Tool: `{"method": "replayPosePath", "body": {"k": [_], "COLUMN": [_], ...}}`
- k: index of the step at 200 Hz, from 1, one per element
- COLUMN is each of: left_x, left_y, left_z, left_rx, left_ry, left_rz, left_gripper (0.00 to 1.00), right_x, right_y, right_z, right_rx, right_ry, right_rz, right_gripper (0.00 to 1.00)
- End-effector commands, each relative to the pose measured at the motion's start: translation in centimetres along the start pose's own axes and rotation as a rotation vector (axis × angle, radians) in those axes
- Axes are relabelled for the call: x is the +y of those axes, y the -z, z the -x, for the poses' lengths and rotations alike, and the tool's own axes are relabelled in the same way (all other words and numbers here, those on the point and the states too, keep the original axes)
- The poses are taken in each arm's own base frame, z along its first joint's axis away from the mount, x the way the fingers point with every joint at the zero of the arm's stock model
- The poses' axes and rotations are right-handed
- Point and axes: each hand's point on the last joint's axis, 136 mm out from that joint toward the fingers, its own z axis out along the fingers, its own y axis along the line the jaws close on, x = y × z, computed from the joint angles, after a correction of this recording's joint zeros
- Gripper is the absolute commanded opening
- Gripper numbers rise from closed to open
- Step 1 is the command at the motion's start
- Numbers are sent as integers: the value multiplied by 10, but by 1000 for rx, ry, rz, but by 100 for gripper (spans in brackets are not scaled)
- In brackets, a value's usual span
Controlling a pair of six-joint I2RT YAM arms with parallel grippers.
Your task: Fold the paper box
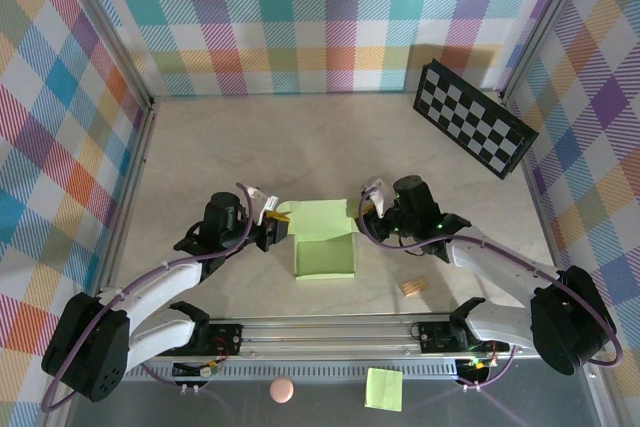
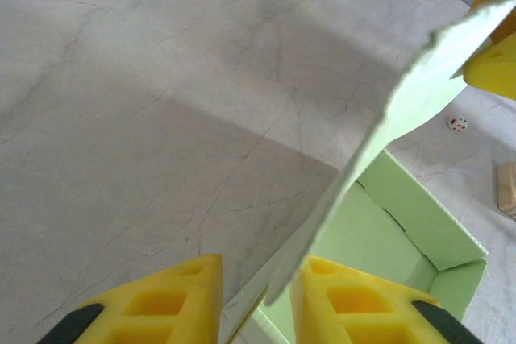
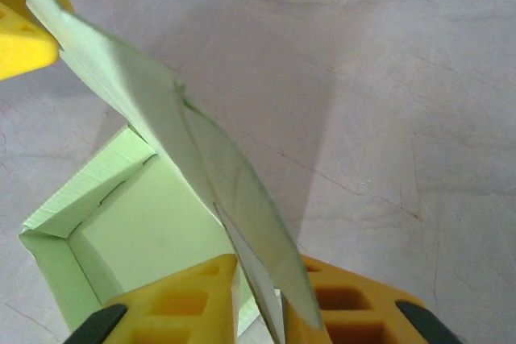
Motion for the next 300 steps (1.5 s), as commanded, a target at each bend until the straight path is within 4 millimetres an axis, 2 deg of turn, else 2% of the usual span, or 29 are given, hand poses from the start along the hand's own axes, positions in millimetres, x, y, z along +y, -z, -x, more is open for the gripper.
{"method": "replayPosePath", "body": {"k": [1, 33, 68, 104, 129, 160, 191, 240, 271, 300], "left_x": [-8, -10, -8, -4, 3, 14, 22, 34, 54, 61], "left_y": [5, 6, 6, 7, 5, -9, -24, -48, -68, -86], "left_z": [24, 25, 29, 43, 59, 72, 89, 116, 120, 128], "left_rx": [-58, -55, -48, -77, -112, -111, -131, -144, -106, -127], "left_ry": [-38, -38, -20, 34, 103, 175, 206, 181, 148, 111], "left_rz": [-34, -46, -25, 13, 59, 110, 140, 181, 253, 253], "left_gripper": [24, 16, 12, 9, 9, 9, 10, 14, 16, 19], "right_x": [5, 6, 5, -2, -16, -37, -49, -58, -67, -80], "right_y": [4, 5, 5, 2, -4, -17, -32, -51, -60, -70], "right_z": [8, 11, 17, 32, 47, 68, 88, 121, 136, 149], "right_rx": [-6, -13, -21, -42, -57, -86, -150, -275, -334, -369], "right_ry": [7, 4, -28, -104, -196, -327, -371, -349, -312, -273], "right_rz": [31, 37, 29, -20, -110, -242, -376, -420, -460, -525], "right_gripper": [18, 9, 0, 0, 0, 0, 0, 0, 0, 0]}}
